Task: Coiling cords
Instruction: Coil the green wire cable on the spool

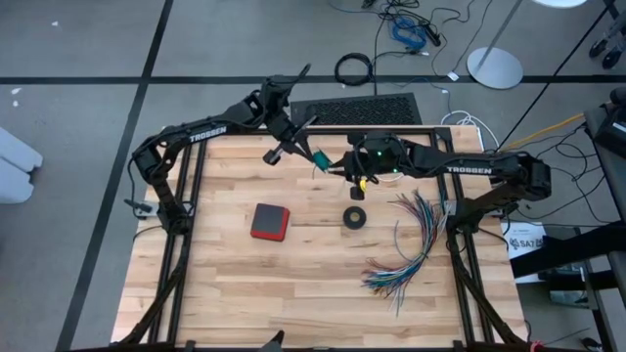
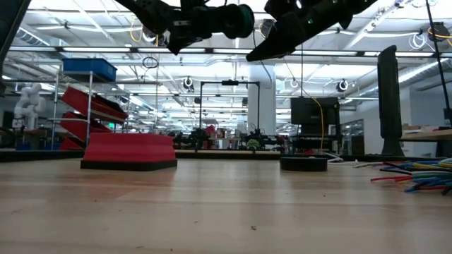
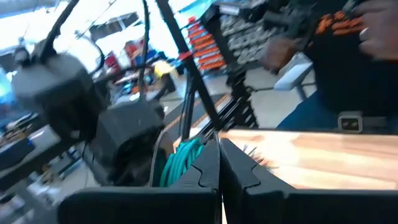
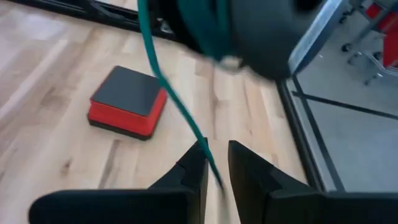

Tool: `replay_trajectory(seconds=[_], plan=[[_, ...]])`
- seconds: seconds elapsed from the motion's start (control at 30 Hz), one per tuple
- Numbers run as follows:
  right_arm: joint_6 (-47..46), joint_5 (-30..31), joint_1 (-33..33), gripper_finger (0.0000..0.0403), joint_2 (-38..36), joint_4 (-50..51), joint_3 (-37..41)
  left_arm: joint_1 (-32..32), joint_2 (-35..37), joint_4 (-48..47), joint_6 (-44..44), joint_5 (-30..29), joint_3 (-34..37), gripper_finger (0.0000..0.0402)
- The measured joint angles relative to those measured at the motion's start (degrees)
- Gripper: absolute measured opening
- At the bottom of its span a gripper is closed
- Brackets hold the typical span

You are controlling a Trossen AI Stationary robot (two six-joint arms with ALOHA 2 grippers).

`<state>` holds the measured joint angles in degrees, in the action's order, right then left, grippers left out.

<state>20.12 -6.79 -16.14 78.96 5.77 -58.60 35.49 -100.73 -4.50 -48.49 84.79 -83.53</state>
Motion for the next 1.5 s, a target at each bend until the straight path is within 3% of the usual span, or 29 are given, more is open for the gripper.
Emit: replay_trajectory(seconds=[0.2,0.33,0.73,0.97,1.27,1.5], plan=[[0.06,-1.82,0.00,0.0050,0.00,-5.99,4.33,-0.02,-0.02,-0.71,0.09,4.28,0.01,0.0000],[0.74,-6.77,-0.04,0.0048,0.00,-11.05,6.79,-0.31,-0.02,-1.02,0.13,5.20,0.02,0.0000],[2.01,-29.15,-3.76,0.0048,0.00,-14.86,9.06,-2.43,-0.13,-1.12,0.12,5.20,0.04,0.0000],[2.17,-38.40,-6.40,0.0048,0.00,-14.61,9.06,-3.88,-0.13,-1.00,0.11,5.21,0.07,0.0000],[2.16,-40.26,-6.80,0.0045,0.33,-13.28,9.06,-4.19,-0.13,-0.82,0.07,5.21,0.07,0.0000],[2.98,-40.11,-6.15,0.0005,3.63,-15.82,9.06,-5.34,-0.15,-0.45,-0.35,5.22,0.07,0.0000]])
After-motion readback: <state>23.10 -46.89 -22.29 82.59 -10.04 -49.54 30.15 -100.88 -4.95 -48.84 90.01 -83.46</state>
